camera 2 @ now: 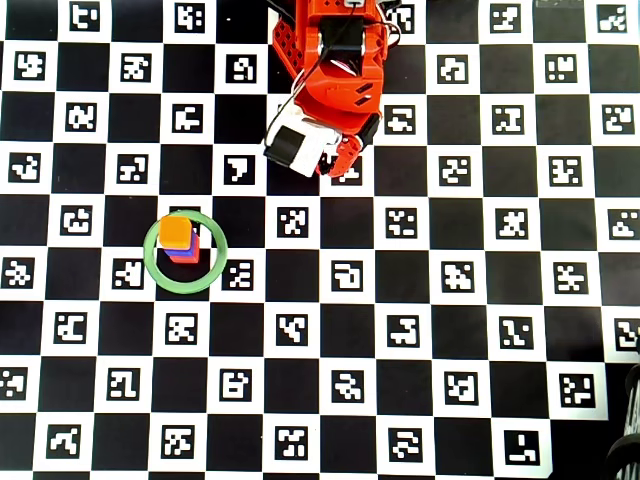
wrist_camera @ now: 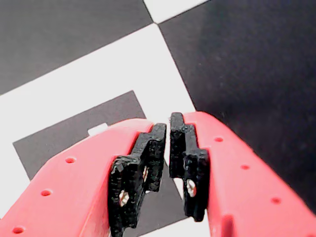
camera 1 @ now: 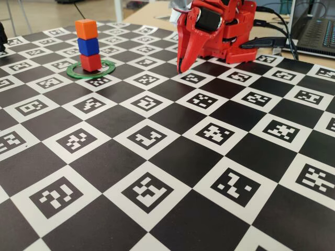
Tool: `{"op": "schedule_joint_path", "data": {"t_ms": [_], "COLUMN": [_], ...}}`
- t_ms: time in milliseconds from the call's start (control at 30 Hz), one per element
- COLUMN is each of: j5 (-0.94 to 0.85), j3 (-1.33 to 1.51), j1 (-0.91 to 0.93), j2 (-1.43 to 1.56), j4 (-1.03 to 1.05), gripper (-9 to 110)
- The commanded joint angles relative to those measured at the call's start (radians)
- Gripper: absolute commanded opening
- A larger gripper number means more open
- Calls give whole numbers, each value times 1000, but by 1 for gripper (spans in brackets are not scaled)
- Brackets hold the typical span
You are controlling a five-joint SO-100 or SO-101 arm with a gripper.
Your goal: Grab the red cube then put it in the green circle then put the blue cube on top and finally the orange cube on top
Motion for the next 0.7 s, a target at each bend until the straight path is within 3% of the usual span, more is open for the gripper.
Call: {"op": "schedule_joint_path", "data": {"t_ms": [0, 300, 667], "j5": [-87, -225, -233], "j3": [41, 43, 43], "j1": [3, -34, -80], "j2": [61, 126, 127], "j4": [43, 158, 160], "gripper": [-6, -5, -4]}}
